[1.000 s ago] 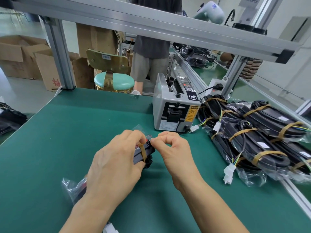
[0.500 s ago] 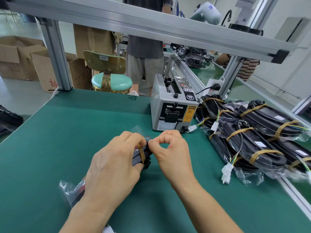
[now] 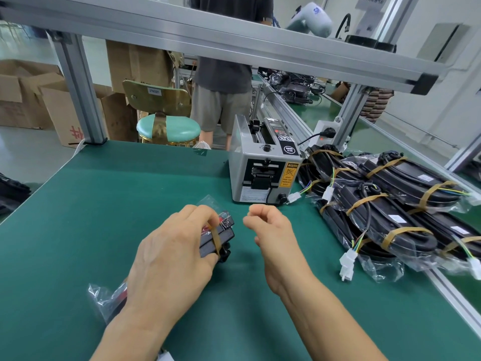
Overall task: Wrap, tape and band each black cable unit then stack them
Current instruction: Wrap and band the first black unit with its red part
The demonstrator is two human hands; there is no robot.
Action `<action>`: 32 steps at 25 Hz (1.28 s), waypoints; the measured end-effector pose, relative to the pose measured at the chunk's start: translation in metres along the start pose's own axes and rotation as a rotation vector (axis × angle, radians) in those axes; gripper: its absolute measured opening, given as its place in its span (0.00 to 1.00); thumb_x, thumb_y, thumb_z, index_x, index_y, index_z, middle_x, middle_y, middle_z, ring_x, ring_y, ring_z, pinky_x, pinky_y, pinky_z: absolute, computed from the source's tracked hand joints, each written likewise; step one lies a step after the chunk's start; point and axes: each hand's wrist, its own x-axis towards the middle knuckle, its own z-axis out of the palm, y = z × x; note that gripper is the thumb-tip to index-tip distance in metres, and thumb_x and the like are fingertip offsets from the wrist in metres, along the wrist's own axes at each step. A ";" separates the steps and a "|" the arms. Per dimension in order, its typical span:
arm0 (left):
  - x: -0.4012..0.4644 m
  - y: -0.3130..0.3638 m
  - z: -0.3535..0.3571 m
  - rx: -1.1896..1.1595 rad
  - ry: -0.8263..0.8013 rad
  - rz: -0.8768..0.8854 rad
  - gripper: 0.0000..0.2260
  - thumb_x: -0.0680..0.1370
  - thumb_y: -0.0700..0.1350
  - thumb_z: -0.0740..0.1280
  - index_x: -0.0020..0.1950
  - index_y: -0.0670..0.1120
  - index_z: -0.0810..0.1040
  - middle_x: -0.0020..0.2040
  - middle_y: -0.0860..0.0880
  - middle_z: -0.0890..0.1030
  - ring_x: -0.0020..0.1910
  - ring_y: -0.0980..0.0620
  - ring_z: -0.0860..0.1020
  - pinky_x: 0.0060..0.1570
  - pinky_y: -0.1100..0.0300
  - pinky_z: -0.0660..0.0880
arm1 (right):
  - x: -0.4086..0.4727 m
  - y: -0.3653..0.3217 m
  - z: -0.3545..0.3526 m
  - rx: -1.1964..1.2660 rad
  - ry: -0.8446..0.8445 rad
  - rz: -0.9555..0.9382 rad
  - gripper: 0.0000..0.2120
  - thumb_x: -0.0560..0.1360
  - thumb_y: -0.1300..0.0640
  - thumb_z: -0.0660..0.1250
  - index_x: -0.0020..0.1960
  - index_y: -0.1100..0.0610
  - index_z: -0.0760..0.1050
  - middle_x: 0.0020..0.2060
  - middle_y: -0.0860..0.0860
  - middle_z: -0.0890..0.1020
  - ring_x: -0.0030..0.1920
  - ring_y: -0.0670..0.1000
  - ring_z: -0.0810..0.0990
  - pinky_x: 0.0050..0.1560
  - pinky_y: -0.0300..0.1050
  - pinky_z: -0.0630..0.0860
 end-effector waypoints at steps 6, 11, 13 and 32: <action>0.001 0.003 0.000 -0.018 0.021 -0.016 0.18 0.62 0.44 0.76 0.44 0.57 0.72 0.38 0.58 0.75 0.36 0.56 0.70 0.34 0.72 0.63 | -0.003 0.013 0.006 -0.016 -0.245 -0.146 0.10 0.73 0.61 0.71 0.51 0.52 0.74 0.45 0.46 0.80 0.46 0.43 0.77 0.51 0.39 0.74; -0.003 0.005 0.002 -0.009 0.009 -0.006 0.19 0.61 0.43 0.77 0.43 0.57 0.72 0.37 0.58 0.76 0.36 0.55 0.71 0.33 0.68 0.65 | 0.002 0.009 -0.008 -0.031 -0.329 -0.158 0.16 0.70 0.64 0.74 0.53 0.52 0.75 0.45 0.45 0.79 0.45 0.40 0.77 0.55 0.43 0.76; -0.003 0.005 0.002 -0.008 0.009 -0.025 0.19 0.62 0.43 0.76 0.44 0.57 0.71 0.37 0.59 0.76 0.36 0.55 0.71 0.33 0.70 0.64 | 0.006 0.006 -0.007 0.026 -0.329 -0.126 0.10 0.72 0.64 0.72 0.50 0.53 0.76 0.44 0.47 0.79 0.42 0.41 0.77 0.46 0.33 0.75; -0.001 0.006 0.002 -0.018 0.006 -0.040 0.17 0.64 0.47 0.76 0.45 0.58 0.71 0.38 0.60 0.75 0.37 0.58 0.72 0.33 0.69 0.65 | 0.009 0.011 -0.013 0.000 -0.393 -0.068 0.07 0.74 0.59 0.70 0.51 0.53 0.78 0.48 0.51 0.82 0.46 0.45 0.78 0.52 0.41 0.76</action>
